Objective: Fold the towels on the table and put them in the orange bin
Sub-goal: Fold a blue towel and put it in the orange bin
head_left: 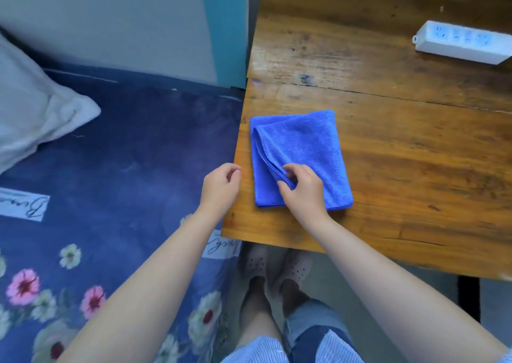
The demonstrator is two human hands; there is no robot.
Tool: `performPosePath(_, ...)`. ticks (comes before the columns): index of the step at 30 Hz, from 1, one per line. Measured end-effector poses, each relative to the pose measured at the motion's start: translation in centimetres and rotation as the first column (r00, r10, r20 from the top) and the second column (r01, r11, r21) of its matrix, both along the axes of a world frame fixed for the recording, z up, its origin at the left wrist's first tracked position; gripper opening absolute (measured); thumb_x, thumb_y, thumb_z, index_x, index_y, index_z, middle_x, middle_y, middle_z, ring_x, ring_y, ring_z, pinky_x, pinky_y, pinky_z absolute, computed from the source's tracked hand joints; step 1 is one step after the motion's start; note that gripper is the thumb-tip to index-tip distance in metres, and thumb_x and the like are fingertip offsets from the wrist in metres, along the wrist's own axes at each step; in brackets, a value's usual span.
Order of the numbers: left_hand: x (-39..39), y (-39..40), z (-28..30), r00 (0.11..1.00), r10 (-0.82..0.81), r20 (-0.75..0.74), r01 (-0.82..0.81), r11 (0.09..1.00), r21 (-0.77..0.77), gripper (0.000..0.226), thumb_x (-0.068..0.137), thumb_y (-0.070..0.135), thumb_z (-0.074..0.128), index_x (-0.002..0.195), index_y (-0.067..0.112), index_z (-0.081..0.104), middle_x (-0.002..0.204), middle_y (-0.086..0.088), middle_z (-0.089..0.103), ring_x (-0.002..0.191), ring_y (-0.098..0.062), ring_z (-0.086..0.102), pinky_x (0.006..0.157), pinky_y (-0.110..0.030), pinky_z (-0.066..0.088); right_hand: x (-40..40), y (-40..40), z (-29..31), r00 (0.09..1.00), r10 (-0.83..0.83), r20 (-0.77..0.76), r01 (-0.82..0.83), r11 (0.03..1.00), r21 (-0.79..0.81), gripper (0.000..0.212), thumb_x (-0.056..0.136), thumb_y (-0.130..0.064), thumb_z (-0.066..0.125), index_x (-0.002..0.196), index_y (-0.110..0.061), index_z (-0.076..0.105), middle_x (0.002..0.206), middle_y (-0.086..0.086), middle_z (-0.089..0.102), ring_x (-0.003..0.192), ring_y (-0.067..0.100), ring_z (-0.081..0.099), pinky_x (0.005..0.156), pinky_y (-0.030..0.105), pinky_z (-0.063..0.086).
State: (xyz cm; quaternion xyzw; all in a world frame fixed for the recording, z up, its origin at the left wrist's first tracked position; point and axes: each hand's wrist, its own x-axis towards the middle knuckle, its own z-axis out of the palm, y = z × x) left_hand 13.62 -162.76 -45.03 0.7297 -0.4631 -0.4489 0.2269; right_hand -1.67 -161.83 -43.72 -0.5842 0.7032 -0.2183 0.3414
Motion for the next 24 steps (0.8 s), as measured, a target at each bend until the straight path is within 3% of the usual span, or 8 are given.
performPosePath(4, -2.1, -3.3, 0.9, 0.970, 0.082, -0.229, -0.038, 0.981, 0.191, 0.022, 0.093, 0.031, 0.048, 0.076, 0.020, 0.055, 0.077, 0.002, 0.059, 0.063, -0.008, 0.056, 0.053, -0.018, 0.045, -0.9, 0.1, 0.5, 0.998, 0.008, 0.054, -0.008, 1.000, -0.013, 0.033, 0.077, 0.001, 0.066, 0.109, 0.003, 0.060, 0.099, 0.017, 0.063, 0.089, 0.022, 0.057, 0.074, 0.006, 0.033)
performPosePath(7, -3.4, -5.3, 0.8, 0.974, 0.101, -0.203, -0.042, 0.961, 0.275, 0.022, 0.088, 0.036, 0.055, 0.084, 0.015, 0.053, 0.074, 0.000, 0.057, 0.063, -0.013, 0.057, 0.062, -0.027, 0.047, -2.4, 1.0, 0.7, 0.990, 0.090, 0.106, -0.097, 0.993, 0.065, 0.038, 0.075, -0.001, 0.069, 0.111, 0.000, 0.059, 0.095, 0.011, 0.062, 0.083, 0.016, 0.053, 0.070, 0.000, 0.036)
performPosePath(9, -3.8, -6.0, 0.7, 0.992, 0.059, -0.115, -0.031, 0.973, 0.230, 0.026, 0.085, 0.030, 0.062, 0.068, 0.017, 0.047, 0.063, 0.002, 0.048, 0.063, -0.019, 0.054, 0.069, -0.032, 0.047, -3.8, 1.8, 1.0, 0.982, 0.176, 0.075, -0.180, 0.981, 0.066, 0.034, 0.074, -0.002, 0.071, 0.107, 0.001, 0.062, 0.093, 0.012, 0.064, 0.085, 0.023, 0.058, 0.071, 0.004, 0.038)
performPosePath(11, -4.2, -6.3, 0.6, 0.999, -0.002, -0.032, 0.008, 0.982, 0.186, 0.029, 0.083, 0.023, 0.063, 0.062, 0.017, 0.045, 0.061, 0.001, 0.047, 0.069, -0.023, 0.052, 0.071, -0.035, 0.046, -5.4, 2.2, 1.5, 0.971, 0.238, -0.025, -0.238, 0.971, -0.003, 0.026, 0.073, 0.000, 0.071, 0.098, 0.005, 0.065, 0.093, 0.017, 0.067, 0.089, 0.030, 0.063, 0.080, 0.018, 0.043)
performPosePath(14, -4.6, -5.8, 0.8, 0.998, -0.064, 0.030, 0.063, 0.997, 0.042, 0.006, 0.083, 0.016, 0.061, 0.080, 0.014, 0.056, 0.073, 0.001, 0.055, 0.080, -0.020, 0.054, 0.076, -0.033, 0.045, -7.9, 2.0, 1.4, 0.891, 0.341, -0.301, -0.380, 0.922, -0.080, 0.035, 0.063, -0.006, 0.071, 0.095, 0.007, 0.067, 0.101, 0.023, 0.067, 0.098, 0.043, 0.062, 0.088, 0.044, 0.049)
performPosePath(17, -4.8, -5.4, 1.3, 0.996, -0.087, 0.012, 0.088, 0.989, -0.118, 0.012, 0.084, 0.012, 0.060, 0.094, 0.005, 0.063, 0.082, 0.000, 0.057, 0.080, -0.016, 0.052, 0.075, -0.026, 0.041, -9.2, 1.2, 0.7, 0.778, 0.421, -0.466, -0.467, 0.884, 0.018, 0.052, 0.063, -0.014, 0.081, 0.109, 0.002, 0.065, 0.124, 0.026, 0.056, 0.117, 0.052, 0.047, 0.093, 0.066, 0.033)
performPosePath(21, -4.2, -5.9, 1.8, 0.997, -0.056, -0.057, 0.043, 0.977, -0.209, 0.015, 0.087, 0.009, 0.056, 0.097, 0.005, 0.066, 0.076, 0.001, 0.058, 0.076, -0.015, 0.051, 0.073, -0.025, 0.040, -8.9, 0.4, -0.2, 0.760, 0.423, -0.493, -0.454, 0.889, 0.061, 0.047, 0.082, -0.018, 0.065, 0.126, -0.005, 0.053, 0.143, 0.021, 0.036, 0.134, 0.047, 0.026, 0.107, 0.059, 0.020)
performPosePath(24, -4.0, -6.6, 1.1, 0.998, -0.058, 0.019, 0.060, 0.983, -0.175, 0.014, 0.088, 0.011, 0.054, 0.092, 0.005, 0.066, 0.077, -0.002, 0.058, 0.076, -0.017, 0.050, 0.067, -0.024, 0.036, -8.3, 0.4, -1.3, 0.767, 0.441, -0.467, -0.445, 0.889, 0.109, 0.050, 0.093, -0.027, 0.048, 0.139, -0.012, 0.035, 0.153, 0.012, 0.014, 0.143, 0.035, 0.005, 0.116, 0.045, 0.004)
